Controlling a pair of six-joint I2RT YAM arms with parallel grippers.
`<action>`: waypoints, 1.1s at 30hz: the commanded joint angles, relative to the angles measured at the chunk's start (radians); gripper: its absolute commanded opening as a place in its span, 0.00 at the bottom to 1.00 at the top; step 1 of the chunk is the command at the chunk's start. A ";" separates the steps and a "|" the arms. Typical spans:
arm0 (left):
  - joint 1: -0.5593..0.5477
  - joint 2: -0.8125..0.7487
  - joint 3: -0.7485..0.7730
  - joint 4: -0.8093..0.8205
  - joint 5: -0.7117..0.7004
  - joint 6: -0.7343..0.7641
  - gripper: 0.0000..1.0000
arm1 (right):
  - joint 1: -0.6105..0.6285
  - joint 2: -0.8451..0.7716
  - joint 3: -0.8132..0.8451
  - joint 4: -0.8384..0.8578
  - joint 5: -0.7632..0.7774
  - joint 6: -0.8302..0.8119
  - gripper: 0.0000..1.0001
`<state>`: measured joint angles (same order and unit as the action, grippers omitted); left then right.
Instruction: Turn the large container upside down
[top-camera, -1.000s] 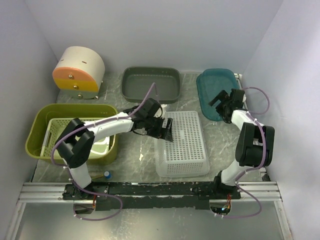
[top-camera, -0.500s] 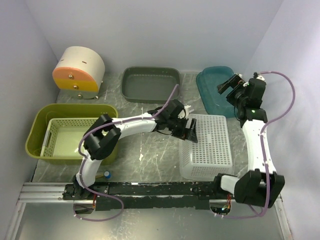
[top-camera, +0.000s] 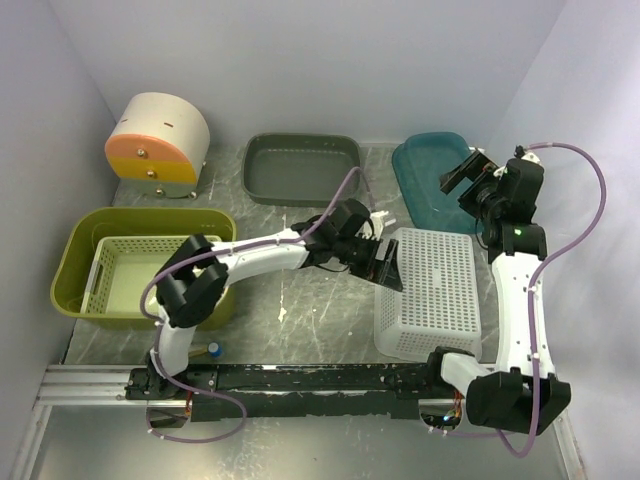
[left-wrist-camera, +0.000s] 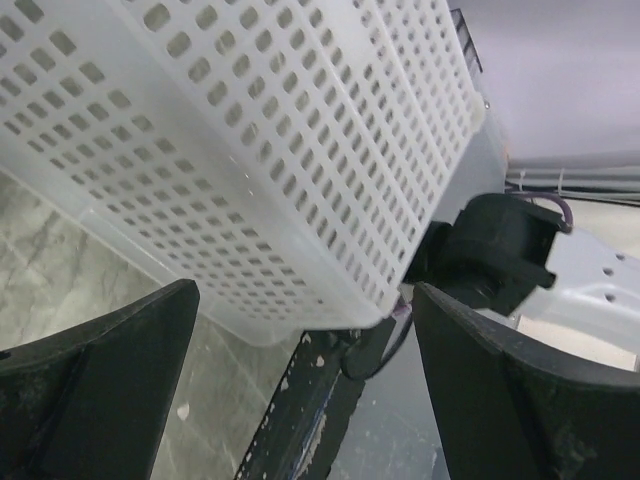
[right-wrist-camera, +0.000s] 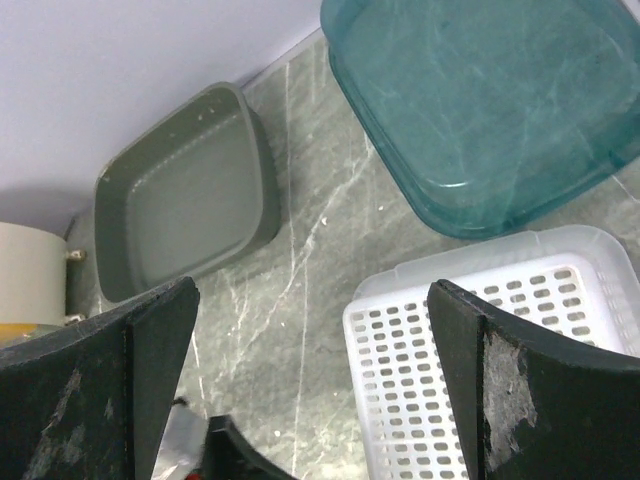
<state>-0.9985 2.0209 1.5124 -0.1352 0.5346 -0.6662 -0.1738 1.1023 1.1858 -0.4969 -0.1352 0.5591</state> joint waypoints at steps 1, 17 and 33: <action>-0.002 -0.096 -0.082 -0.044 0.005 0.055 1.00 | -0.006 -0.064 -0.006 -0.061 0.032 -0.034 1.00; -0.091 0.333 0.414 0.027 0.077 0.072 1.00 | -0.006 -0.140 0.082 -0.190 0.106 -0.087 1.00; 0.093 -0.092 0.033 -0.231 -0.061 0.399 1.00 | -0.006 -0.127 0.021 -0.194 0.152 -0.101 1.00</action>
<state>-1.0149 2.0571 1.6073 -0.2325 0.5793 -0.4145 -0.1738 0.9630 1.2263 -0.6785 -0.0315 0.4767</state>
